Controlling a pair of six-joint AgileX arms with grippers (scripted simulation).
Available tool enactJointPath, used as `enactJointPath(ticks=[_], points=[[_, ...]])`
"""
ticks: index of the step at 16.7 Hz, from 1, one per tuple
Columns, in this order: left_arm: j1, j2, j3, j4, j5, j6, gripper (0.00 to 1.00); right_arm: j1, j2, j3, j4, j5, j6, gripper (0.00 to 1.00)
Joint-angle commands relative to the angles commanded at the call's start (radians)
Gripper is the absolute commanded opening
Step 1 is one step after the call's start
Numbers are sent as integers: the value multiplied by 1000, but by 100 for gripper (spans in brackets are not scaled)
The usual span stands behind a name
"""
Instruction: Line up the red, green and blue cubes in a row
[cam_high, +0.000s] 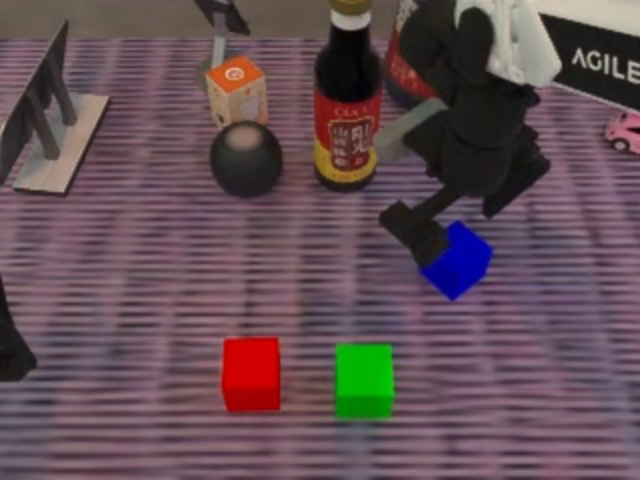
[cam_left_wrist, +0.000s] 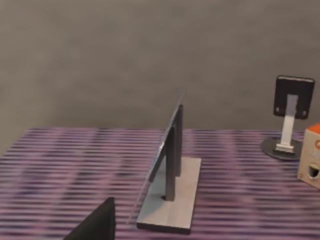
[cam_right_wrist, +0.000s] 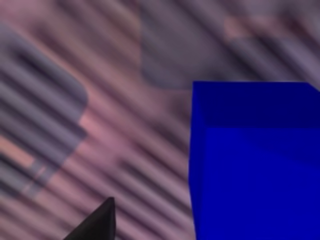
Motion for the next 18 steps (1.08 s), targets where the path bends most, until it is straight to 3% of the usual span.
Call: enactJointPath(ticks=[5,10,18], points=[[0,0,0,0,0,0,100,-1,62,-134,204,1,0,100],[0,0,0,0,0,0,100,-1,73,-156,232,1,0,100],[0,0,0,0,0,0,100,-1,73,-156,232,1,0,40]])
